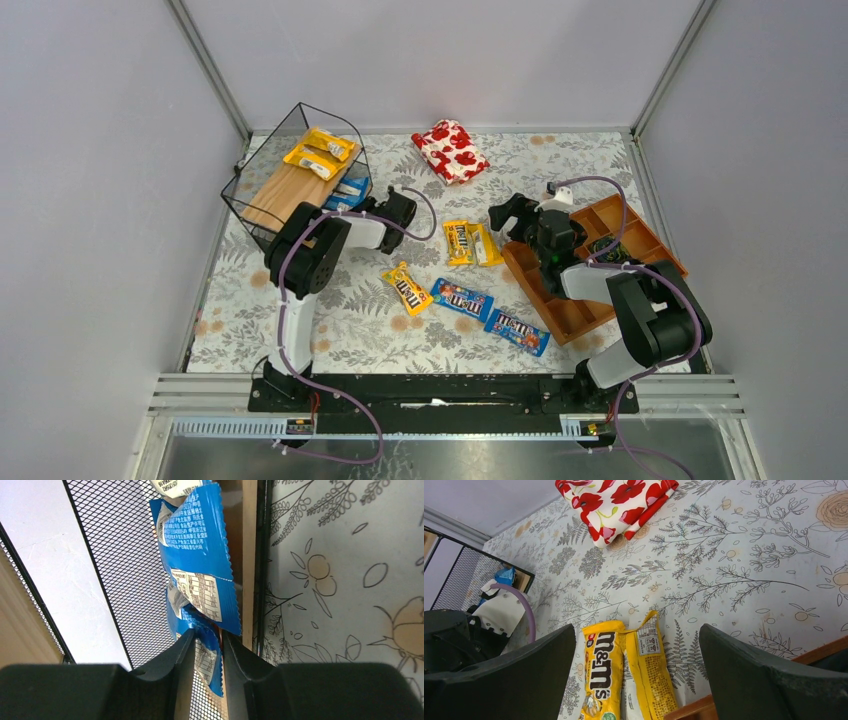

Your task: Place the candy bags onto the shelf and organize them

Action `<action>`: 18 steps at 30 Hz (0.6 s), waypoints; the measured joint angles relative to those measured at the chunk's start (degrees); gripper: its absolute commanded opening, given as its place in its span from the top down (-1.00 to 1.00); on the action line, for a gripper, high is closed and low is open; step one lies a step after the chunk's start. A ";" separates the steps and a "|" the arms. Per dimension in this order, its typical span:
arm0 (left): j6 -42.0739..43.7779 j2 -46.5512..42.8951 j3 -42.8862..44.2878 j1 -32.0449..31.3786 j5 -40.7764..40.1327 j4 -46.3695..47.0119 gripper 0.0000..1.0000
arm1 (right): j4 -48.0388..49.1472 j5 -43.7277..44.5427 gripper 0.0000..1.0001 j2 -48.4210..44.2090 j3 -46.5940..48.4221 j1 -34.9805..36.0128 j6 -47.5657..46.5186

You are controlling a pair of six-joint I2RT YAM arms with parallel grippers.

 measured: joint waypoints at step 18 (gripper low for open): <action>-6.10 -5.03 -0.83 -5.88 1.97 -5.86 -0.54 | 0.33 -0.31 -1.00 0.00 -0.17 -0.24 0.15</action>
